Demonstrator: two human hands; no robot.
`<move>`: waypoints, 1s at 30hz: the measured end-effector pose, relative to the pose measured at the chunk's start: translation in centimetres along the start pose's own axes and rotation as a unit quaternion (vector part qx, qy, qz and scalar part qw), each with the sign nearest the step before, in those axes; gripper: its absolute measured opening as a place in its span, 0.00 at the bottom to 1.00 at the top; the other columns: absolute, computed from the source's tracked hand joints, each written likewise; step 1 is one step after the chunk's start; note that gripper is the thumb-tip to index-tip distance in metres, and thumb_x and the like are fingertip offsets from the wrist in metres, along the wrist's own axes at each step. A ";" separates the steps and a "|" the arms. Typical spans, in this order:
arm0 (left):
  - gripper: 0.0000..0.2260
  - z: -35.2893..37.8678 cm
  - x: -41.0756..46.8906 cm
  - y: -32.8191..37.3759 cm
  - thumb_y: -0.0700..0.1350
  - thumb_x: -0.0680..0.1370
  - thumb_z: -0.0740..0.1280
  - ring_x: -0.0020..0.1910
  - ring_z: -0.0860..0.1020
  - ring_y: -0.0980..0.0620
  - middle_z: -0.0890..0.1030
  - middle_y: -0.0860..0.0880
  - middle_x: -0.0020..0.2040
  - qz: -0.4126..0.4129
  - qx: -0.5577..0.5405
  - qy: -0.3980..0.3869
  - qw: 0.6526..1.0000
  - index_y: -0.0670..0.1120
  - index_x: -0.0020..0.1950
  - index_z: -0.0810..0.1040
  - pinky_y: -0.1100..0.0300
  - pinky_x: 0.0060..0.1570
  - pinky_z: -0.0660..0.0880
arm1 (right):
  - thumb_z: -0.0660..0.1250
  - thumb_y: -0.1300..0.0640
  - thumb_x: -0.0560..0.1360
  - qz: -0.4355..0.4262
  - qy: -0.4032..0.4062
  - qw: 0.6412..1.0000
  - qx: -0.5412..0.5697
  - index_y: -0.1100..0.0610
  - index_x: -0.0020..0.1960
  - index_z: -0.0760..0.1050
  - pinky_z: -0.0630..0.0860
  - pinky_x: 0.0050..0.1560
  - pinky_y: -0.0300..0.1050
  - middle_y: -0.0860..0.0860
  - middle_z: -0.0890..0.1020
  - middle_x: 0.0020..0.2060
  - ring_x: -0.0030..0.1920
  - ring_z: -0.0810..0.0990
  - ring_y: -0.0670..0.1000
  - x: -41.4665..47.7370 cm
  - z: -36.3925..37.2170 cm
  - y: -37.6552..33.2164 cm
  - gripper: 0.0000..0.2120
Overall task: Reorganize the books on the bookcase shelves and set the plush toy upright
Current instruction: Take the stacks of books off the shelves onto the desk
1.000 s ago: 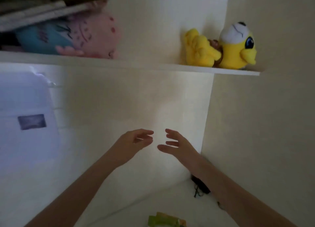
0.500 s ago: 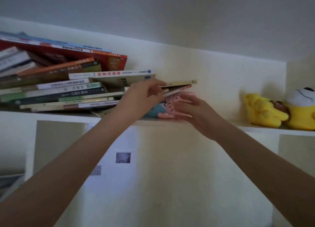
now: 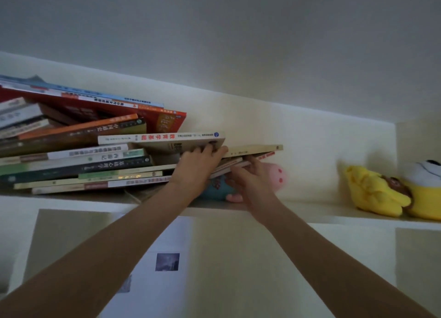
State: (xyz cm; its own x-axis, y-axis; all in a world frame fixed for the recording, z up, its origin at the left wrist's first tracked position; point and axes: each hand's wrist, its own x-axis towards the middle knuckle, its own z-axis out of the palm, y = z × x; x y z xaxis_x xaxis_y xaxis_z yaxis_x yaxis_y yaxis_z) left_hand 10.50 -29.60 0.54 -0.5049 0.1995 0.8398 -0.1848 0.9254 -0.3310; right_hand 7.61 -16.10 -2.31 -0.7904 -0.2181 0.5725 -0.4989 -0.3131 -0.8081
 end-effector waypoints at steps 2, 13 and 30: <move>0.30 -0.5 -0.3 -0.1 0.49 0.75 0.66 0.61 0.73 0.46 0.70 0.47 0.65 0.002 -0.017 0.015 1.000 0.53 0.73 0.54 0.54 0.48 0.74 | 0.65 0.60 0.76 -0.020 0.005 1.000 -0.015 0.45 0.66 0.66 0.80 0.45 0.52 0.47 0.79 0.60 0.58 0.79 0.52 -0.4 -0.6 -0.3 0.21; 0.30 -2.3 -2.0 -0.1 0.54 0.66 0.76 0.37 0.80 0.49 0.82 0.49 0.47 0.013 -0.147 0.188 0.971 0.51 0.65 0.71 0.63 0.28 0.67 | 0.70 0.61 0.71 -0.216 -0.034 0.963 -0.155 0.44 0.66 0.56 0.76 0.58 0.63 0.48 0.64 0.71 0.71 0.65 0.54 -2.0 -6.3 0.5 0.32; 0.27 -1.5 2.4 10.0 0.57 0.67 0.75 0.30 0.79 0.47 0.81 0.48 0.43 0.028 -0.264 0.189 0.945 0.48 0.62 0.75 0.67 0.26 0.60 | 0.76 0.43 0.64 -0.154 0.094 0.962 -0.204 0.30 0.69 0.45 0.68 0.68 0.51 0.42 0.63 0.73 0.72 0.63 0.49 -1.7 -13.2 -0.9 0.47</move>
State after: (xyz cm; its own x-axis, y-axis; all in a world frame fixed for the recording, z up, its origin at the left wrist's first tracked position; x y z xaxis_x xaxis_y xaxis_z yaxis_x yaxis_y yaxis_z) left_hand 8.70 -19.43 -0.15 -0.1462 0.2624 0.9538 0.3306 0.9217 -0.2029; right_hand 4.73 -3.23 -4.42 -0.6137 0.0101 0.7895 -0.7877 0.0605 -0.6131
